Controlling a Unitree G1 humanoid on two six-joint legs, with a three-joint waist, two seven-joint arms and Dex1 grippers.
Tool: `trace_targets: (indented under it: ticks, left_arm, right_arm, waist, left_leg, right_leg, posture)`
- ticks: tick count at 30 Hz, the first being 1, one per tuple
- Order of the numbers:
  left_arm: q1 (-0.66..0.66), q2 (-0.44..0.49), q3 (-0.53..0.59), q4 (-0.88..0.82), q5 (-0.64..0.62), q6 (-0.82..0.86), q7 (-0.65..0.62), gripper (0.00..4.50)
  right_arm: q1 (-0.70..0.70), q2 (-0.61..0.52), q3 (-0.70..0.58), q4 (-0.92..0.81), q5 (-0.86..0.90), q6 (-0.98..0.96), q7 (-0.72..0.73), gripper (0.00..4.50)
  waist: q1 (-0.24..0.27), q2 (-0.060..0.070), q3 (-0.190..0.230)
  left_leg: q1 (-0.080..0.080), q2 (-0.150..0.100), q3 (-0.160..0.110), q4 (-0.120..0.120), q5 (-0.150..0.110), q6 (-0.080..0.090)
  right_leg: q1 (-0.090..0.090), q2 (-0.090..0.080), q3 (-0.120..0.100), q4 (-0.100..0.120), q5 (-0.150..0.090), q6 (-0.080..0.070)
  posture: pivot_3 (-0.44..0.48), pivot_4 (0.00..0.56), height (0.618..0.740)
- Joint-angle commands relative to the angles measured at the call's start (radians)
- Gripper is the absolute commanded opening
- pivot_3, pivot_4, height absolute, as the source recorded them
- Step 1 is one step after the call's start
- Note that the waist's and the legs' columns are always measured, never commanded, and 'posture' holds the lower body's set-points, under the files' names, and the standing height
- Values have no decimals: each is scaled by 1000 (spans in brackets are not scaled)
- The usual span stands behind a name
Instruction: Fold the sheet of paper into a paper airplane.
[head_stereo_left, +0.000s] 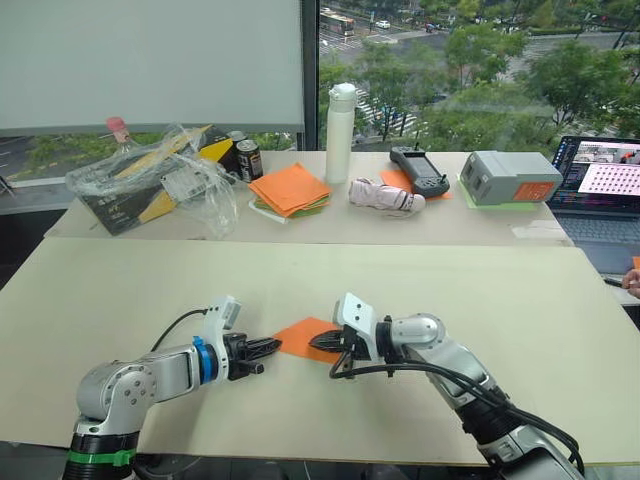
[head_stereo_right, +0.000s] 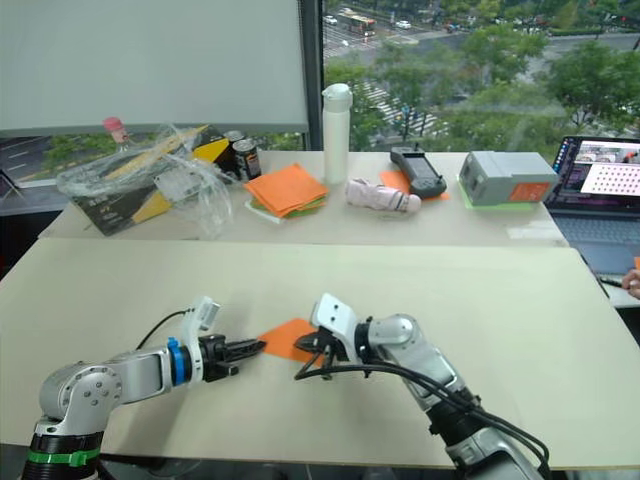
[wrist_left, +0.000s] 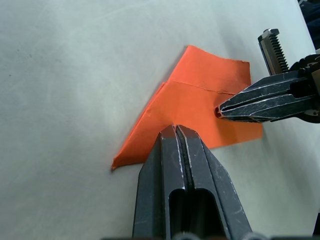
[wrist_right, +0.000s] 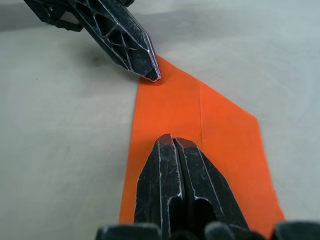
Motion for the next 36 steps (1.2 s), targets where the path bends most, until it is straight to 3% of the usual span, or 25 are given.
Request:
trace_targets:
  ticks: [1,4,5,15,22,27,36]
  left_arm:
    - [18,10,-41,21,54,-26,-11,0]
    - [23,5,-55,23,66,-37,-19,0]
    - [23,4,-63,24,69,-39,-23,0]
    - [23,-1,-85,25,81,-43,-43,0]
    - [21,-4,-88,28,86,-40,-47,0]
    - [16,-10,-87,30,90,-36,-49,0]
    - [15,-18,-82,24,92,-30,-47,0]
  right_arm:
    - [22,-12,-26,-48,18,33,-9,42]
    - [32,-7,-56,-81,56,83,-16,42]
    - [31,0,-87,-99,89,126,-25,300]
    - [-10,4,-334,-139,293,443,-145,3688]
    - [13,-29,-360,-151,385,655,-167,3688]
    - [-12,29,-430,-125,457,862,-261,3688]
    - [-53,73,-503,-94,531,1043,-338,3688]
  waist:
    - [1,0,0]
    - [1,0,0]
    - [1,0,0]
    - [4,0,0]
    - [3,0,0]
    - [2,0,0]
    - [3,0,0]
  left_leg:
    - [0,0,0,0,0,0]
    - [0,0,0,0,0,0]
    - [0,0,0,0,0,0]
    - [0,0,0,0,0,0]
    - [0,0,0,0,0,0]
    - [0,0,0,0,0,0]
    - [0,0,0,0,0,1]
  right_leg:
    - [0,0,0,0,0,0]
    - [0,0,0,0,0,0]
    - [0,0,0,0,0,0]
    - [0,0,0,0,0,0]
    - [0,0,0,0,0,0]
    - [1,0,0,0,0,0]
    - [1,0,0,0,0,0]
  posture:
    - [0,150,740]
    - [0,150,740]
    - [0,150,740]
    - [0,150,740]
    - [0,150,740]
    - [0,150,740]
    - [0,150,740]
